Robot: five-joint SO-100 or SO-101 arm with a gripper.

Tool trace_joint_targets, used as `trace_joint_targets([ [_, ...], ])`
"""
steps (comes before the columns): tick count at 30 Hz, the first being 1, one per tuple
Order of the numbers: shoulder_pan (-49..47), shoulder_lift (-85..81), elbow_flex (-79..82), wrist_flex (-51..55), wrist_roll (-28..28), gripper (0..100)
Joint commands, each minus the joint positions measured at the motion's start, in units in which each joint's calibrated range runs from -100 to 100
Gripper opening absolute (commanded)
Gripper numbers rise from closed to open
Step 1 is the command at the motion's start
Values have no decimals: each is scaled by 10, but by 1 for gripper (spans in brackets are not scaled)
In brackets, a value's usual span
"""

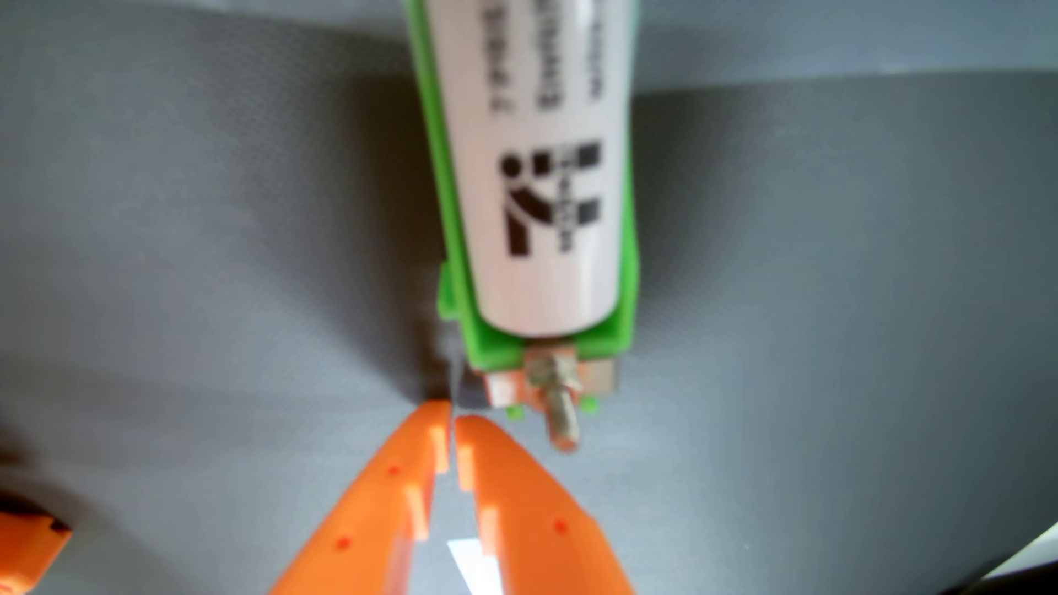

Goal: Insert Battery

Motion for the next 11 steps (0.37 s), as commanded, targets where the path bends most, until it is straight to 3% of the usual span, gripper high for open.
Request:
trace_joint_targets([
  [1, 1, 4, 6, 0, -1, 2],
  [11, 1, 4, 8, 0, -1, 2],
])
